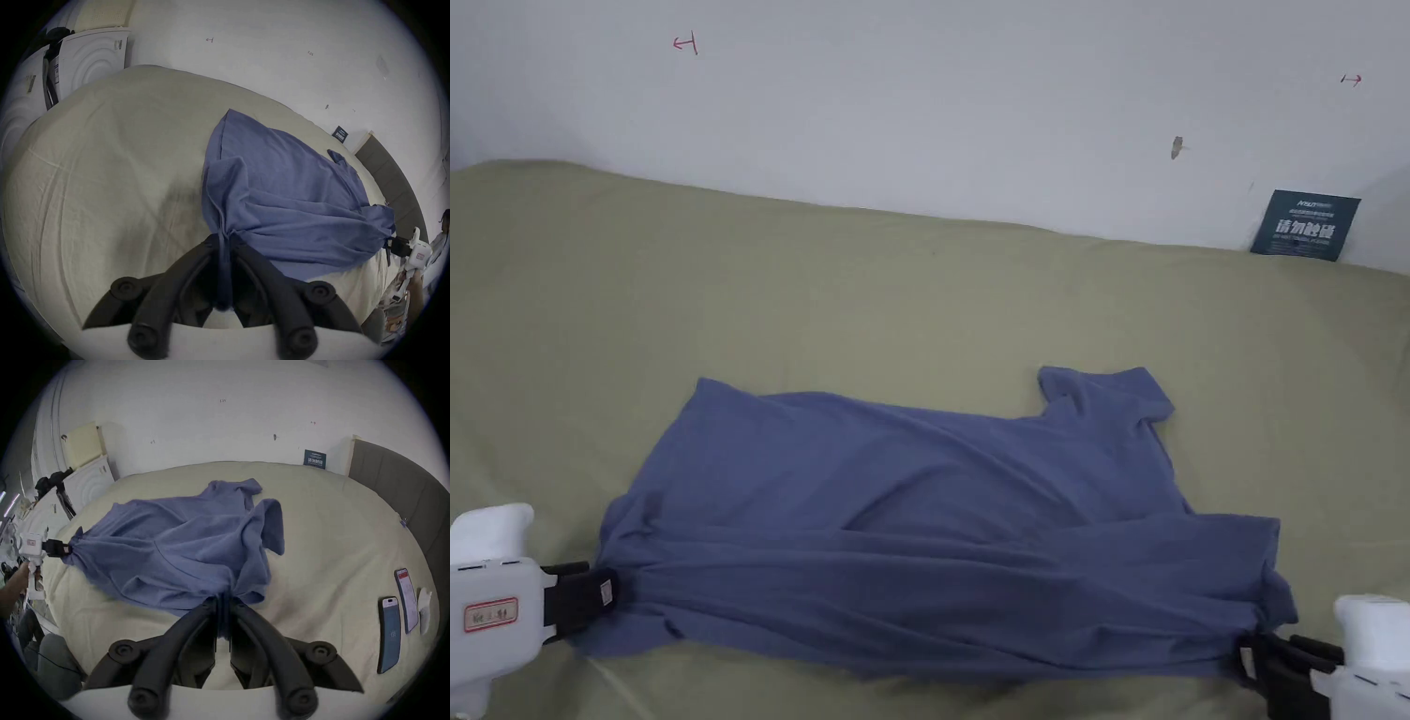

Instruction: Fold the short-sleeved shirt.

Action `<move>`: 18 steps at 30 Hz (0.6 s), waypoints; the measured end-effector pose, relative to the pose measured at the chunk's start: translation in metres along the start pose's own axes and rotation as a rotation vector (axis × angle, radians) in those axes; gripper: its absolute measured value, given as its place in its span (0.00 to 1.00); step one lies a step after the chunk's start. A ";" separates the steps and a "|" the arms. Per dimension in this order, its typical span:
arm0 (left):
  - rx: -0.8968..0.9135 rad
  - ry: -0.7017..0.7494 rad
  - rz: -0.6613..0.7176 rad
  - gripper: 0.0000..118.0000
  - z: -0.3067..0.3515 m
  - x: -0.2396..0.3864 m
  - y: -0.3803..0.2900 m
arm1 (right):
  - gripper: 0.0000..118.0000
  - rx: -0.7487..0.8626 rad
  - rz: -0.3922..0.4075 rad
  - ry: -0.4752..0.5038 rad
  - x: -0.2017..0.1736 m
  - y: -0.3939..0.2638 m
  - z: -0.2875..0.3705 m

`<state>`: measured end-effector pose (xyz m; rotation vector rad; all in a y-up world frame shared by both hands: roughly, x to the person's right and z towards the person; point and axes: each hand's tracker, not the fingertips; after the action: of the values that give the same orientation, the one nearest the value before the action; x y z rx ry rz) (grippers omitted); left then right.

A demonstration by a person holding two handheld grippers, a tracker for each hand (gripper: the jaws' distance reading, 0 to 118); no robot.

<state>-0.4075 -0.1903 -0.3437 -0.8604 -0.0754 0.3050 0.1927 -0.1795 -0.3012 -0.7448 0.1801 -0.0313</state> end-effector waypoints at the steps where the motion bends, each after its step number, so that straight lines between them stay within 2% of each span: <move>1: 0.001 -0.007 -0.002 0.07 0.006 0.000 -0.002 | 0.07 -0.006 0.000 0.007 0.000 0.001 0.005; 5: 0.017 -0.030 -0.015 0.07 0.037 0.001 -0.014 | 0.07 -0.037 -0.030 0.011 -0.003 -0.003 0.034; 11: -0.054 -0.068 0.008 0.07 0.081 -0.003 -0.053 | 0.07 -0.102 -0.110 0.047 0.007 -0.033 0.086; 14: -0.097 -0.075 0.031 0.07 0.095 -0.010 -0.080 | 0.07 -0.186 -0.091 0.020 0.011 -0.055 0.102; 18: -0.164 -0.075 0.125 0.07 0.092 -0.025 -0.114 | 0.07 -0.278 -0.114 0.037 0.018 -0.084 0.098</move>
<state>-0.4225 -0.1995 -0.1959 -1.0187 -0.1184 0.4533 0.2309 -0.1769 -0.1765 -1.0314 0.1794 -0.1307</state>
